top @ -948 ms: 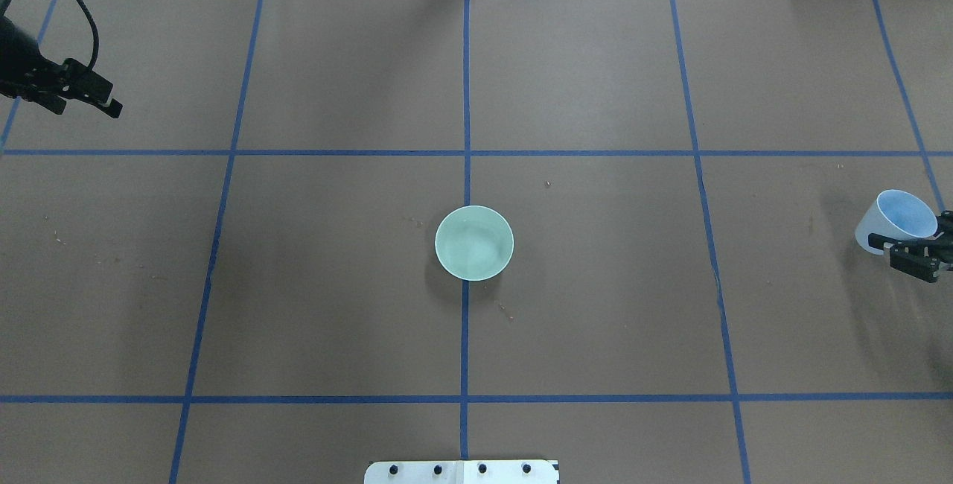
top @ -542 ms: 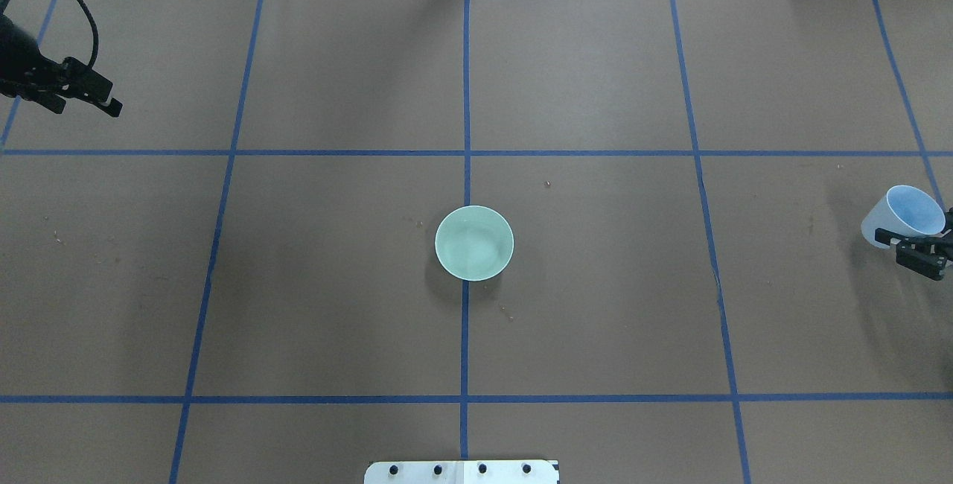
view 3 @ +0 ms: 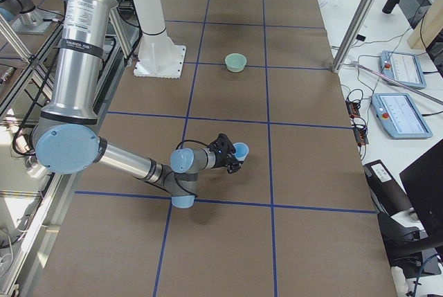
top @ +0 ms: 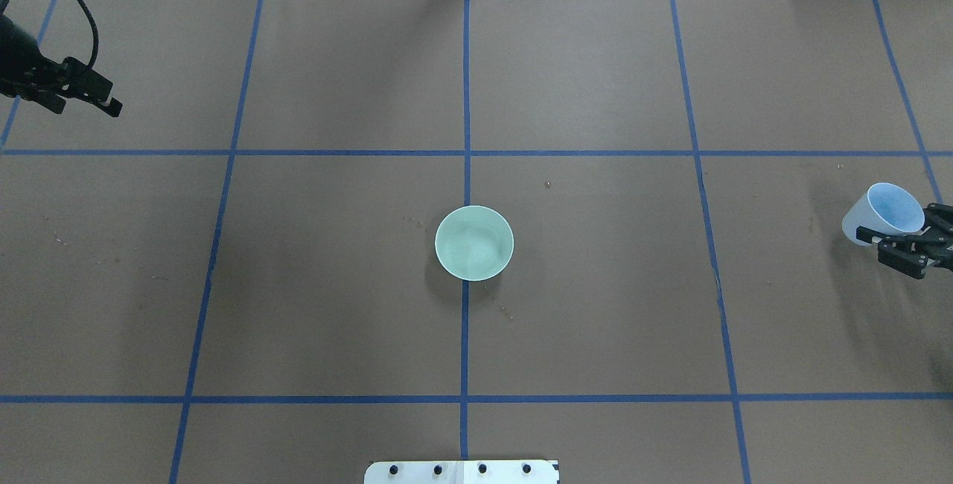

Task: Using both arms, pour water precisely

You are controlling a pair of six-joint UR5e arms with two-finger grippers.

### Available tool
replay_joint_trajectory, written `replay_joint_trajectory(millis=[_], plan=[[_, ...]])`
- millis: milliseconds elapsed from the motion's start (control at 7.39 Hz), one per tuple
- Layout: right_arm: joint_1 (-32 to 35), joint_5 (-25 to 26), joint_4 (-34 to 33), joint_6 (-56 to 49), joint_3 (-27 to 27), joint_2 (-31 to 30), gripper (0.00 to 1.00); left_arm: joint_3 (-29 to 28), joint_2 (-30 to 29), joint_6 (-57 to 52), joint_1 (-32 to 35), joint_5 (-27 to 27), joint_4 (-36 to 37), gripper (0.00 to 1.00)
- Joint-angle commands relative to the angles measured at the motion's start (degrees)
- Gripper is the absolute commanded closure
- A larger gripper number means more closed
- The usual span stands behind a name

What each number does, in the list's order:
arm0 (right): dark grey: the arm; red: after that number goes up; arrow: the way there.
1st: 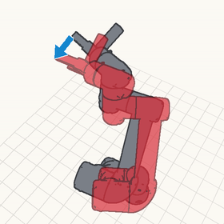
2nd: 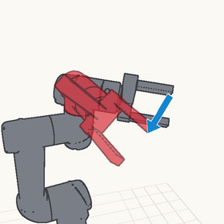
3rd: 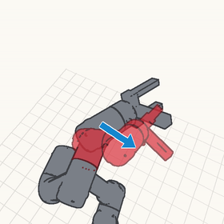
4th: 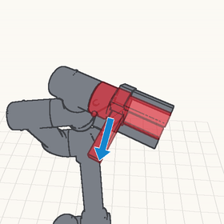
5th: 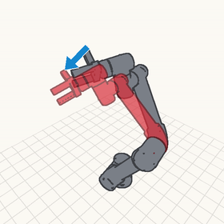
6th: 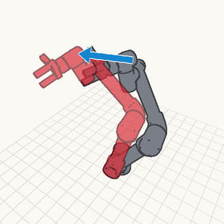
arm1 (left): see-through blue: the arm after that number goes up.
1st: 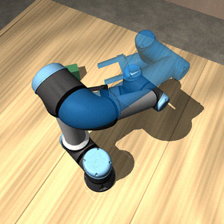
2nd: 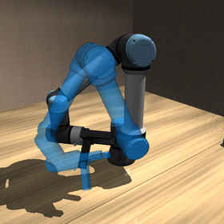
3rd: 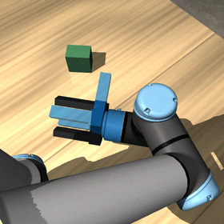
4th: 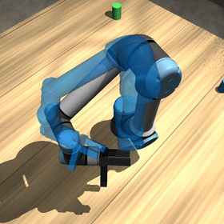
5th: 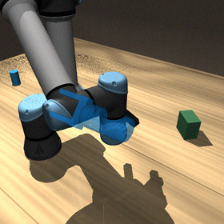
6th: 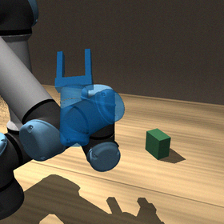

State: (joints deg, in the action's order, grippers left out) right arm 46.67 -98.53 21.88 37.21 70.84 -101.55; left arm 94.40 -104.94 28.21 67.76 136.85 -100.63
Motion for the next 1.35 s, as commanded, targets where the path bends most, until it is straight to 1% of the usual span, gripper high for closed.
replay_joint_trajectory(millis=[0, 271, 406, 542, 677, 812, 948, 1083, 1218], plan=[[-2.55, 0.09, 0.27, -0.12, -0.09, 1.18, 0.64, -0.01, 0.00, 0.00, 0.00, 0.00, 0.00, 0.01], [-2.82, 0.09, 0.27, -0.12, -0.18, 1.71, 0.58, 0.00, 0.00, 0.00, 0.00, 0.00, 0.00, 0.01], [-2.90, 0.09, 0.27, -0.55, -0.18, 1.71, 0.50, 0.08, 0.00, 0.00, 0.09, 0.00, 0.00, 0.01], [-2.90, 0.01, 0.27, -0.82, -0.18, 1.62, 0.46, 0.08, 0.00, -0.09, 0.09, 0.00, 0.00, 0.01], [-2.90, -0.08, 0.18, -0.91, -0.18, 1.62, 0.33, 0.08, 0.00, -0.09, 0.09, 0.00, 0.00, 0.01], [-2.90, 0.09, 0.09, -0.91, -0.18, 1.54, 0.16, 0.08, 0.00, 0.00, 0.17, 0.00, 0.00, 0.01], [-2.90, 0.09, -0.17, -0.91, -0.26, 1.54, 0.07, 0.08, 0.00, 0.00, 0.18, 0.00, 0.00, 0.01], [-2.90, -0.08, -0.17, -0.91, -0.44, 1.54, 0.02, 0.08, 0.00, 0.00, 0.09, 0.00, 0.00, 0.01], [-2.90, -0.17, -0.17, -0.91, -0.44, 1.36, 0.01, 0.08, 0.00, -0.09, 0.17, 0.00, 0.09, 0.01]])
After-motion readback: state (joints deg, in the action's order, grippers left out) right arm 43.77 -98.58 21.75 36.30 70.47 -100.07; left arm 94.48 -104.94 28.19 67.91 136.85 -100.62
